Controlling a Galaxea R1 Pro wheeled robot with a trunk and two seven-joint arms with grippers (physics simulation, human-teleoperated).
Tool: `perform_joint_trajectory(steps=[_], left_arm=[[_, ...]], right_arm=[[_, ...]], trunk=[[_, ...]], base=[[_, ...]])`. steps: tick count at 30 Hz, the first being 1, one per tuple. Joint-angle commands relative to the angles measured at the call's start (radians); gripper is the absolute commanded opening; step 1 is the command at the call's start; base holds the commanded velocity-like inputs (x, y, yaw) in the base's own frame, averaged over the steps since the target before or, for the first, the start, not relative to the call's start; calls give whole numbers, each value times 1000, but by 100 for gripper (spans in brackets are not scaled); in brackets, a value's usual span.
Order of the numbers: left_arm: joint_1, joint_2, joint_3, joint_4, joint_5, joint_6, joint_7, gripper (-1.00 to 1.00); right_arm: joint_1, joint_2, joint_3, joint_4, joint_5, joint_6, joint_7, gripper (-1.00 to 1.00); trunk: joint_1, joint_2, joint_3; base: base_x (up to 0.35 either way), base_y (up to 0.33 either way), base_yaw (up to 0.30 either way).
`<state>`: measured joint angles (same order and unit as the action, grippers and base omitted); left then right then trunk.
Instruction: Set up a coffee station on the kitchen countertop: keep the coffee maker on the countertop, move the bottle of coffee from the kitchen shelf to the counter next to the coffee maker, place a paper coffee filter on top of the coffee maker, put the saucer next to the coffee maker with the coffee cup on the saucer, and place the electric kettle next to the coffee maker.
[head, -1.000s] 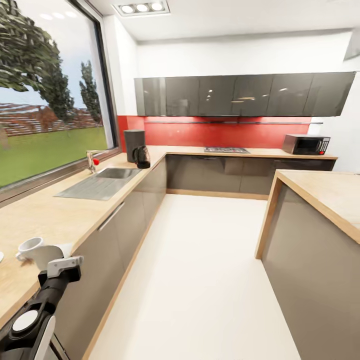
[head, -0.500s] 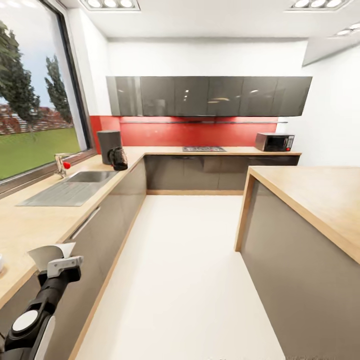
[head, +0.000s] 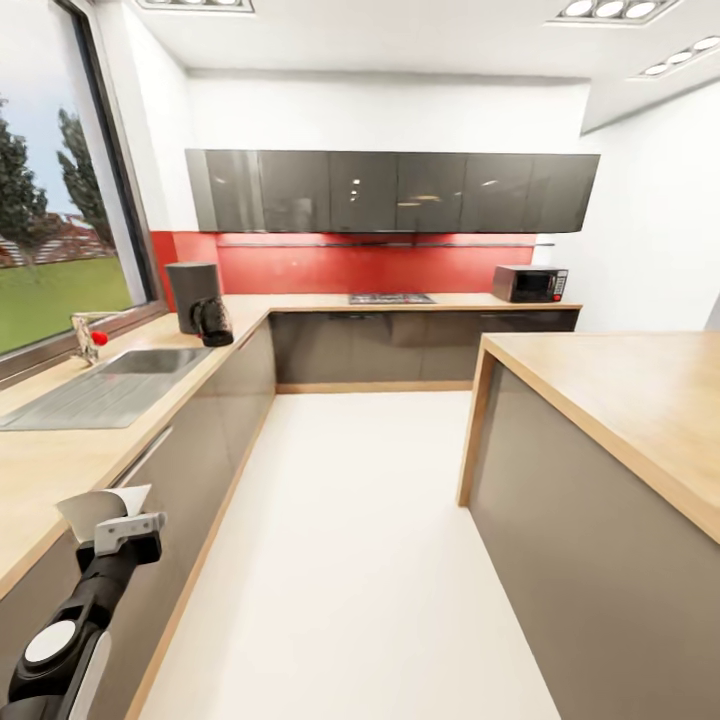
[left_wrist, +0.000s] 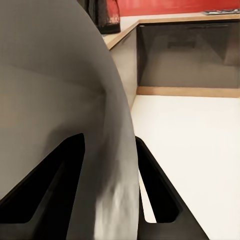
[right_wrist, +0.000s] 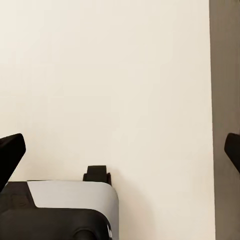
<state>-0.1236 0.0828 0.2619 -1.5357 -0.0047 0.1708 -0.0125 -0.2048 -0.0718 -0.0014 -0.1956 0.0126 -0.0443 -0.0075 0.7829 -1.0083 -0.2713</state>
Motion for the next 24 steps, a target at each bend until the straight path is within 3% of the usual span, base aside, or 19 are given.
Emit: perform_joint_trajectory(steps=[1,24], left_arm=[[-1,0,0,-1,-1,6,-1,-100],[-1,0,0,-1,-1,6,-1,-100]], right_arm=[[-1,0,0,1,1,-3,-1,100],[-1,3,0,1,1,-3,-2,100]], trunk=[[1,-1,-1],[1,-1,-1]], base=[[320,0,-3],[326,0,0]])
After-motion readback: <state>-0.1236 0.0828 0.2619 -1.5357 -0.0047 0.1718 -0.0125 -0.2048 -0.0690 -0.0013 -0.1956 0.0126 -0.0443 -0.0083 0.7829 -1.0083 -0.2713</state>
